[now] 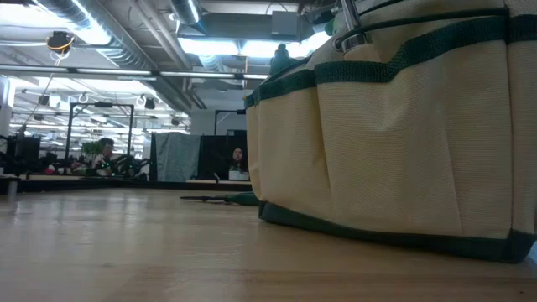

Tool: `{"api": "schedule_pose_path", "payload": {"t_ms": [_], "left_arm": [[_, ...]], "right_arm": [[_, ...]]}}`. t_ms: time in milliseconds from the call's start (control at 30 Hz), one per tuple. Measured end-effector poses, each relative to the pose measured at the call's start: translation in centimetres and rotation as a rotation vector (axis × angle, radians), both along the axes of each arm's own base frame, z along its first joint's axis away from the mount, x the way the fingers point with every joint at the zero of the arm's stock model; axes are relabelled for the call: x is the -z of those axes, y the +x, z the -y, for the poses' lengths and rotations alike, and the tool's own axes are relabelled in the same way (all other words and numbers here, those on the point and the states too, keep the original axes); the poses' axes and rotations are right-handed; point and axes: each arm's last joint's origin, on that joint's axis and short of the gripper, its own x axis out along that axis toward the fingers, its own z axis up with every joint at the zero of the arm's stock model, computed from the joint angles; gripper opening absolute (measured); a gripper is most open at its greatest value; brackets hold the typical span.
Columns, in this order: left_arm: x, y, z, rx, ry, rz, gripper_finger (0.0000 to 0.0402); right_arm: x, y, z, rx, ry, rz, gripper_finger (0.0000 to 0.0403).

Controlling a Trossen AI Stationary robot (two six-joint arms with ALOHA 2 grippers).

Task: Pick & Place Garden tools in Gardening bag
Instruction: Put the shear scissors into the gardening bag

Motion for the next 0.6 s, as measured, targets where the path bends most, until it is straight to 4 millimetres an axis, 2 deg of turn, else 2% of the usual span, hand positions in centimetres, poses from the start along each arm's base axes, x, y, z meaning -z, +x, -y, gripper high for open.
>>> {"api": "schedule_pose_path", "payload": {"t_ms": [100,233,367,600], "left_arm": [[-0.1,-0.2,0.3,-0.011,0.046,-0.007,0.0132],[-0.1,0.4,-0.8,-0.025,0.052,-0.012,0.0136],[-0.1,0.8,-1.6,-0.018,0.045,-0.015,0.0154],[-0.1,1.1,-1.9,0.016,0.037,-0.02,0.0181]], "right_arm": [[0.0,0.0,0.0,0.0,-0.005,-0.001,0.0014],[0.0,0.1,0.0,0.021,-0.029,0.017,0.0014],[-0.1,0.2,0.0,0.02,-0.028,0.035,0.0013],[0.6,0.5,-0.1,0.01,-0.012,0.049,0.0013]]}}
